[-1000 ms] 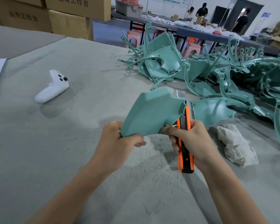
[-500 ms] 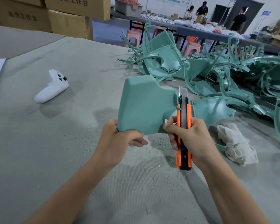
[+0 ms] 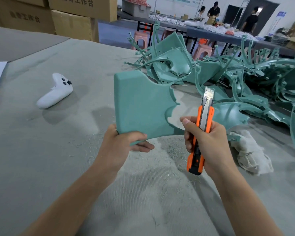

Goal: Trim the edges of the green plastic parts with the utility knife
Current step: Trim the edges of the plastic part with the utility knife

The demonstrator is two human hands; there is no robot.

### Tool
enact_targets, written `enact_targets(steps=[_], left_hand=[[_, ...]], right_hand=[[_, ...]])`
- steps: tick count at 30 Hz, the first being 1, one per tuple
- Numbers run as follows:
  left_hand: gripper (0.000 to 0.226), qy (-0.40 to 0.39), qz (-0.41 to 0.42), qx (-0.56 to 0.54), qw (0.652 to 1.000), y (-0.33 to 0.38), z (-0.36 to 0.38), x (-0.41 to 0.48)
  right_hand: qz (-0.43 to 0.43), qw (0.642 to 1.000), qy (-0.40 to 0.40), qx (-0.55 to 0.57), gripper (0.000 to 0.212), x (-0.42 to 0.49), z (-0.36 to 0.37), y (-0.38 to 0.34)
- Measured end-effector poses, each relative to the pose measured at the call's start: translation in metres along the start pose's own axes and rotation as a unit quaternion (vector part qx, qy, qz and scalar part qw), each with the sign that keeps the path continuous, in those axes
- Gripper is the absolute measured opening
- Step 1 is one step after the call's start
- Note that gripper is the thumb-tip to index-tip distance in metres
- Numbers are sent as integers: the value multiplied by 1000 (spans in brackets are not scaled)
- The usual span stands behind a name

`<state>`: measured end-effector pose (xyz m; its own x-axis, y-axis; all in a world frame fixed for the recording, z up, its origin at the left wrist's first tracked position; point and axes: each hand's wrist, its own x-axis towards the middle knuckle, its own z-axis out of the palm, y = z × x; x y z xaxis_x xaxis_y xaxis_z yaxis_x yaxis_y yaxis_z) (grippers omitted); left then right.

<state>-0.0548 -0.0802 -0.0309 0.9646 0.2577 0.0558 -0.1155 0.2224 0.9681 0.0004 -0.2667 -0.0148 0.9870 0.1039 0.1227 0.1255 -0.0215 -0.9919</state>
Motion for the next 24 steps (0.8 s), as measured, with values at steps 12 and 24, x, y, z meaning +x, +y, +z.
enact_targets(steps=[12,24], left_hand=[[19,106,-139,-197,965,4,-6,4],[25,23,-187,-235,954,6,-7,1]], right_hand=[[-32,998,57,-2,48,-5,3,-3],[-46,998,19,29,26,-4,7,1]])
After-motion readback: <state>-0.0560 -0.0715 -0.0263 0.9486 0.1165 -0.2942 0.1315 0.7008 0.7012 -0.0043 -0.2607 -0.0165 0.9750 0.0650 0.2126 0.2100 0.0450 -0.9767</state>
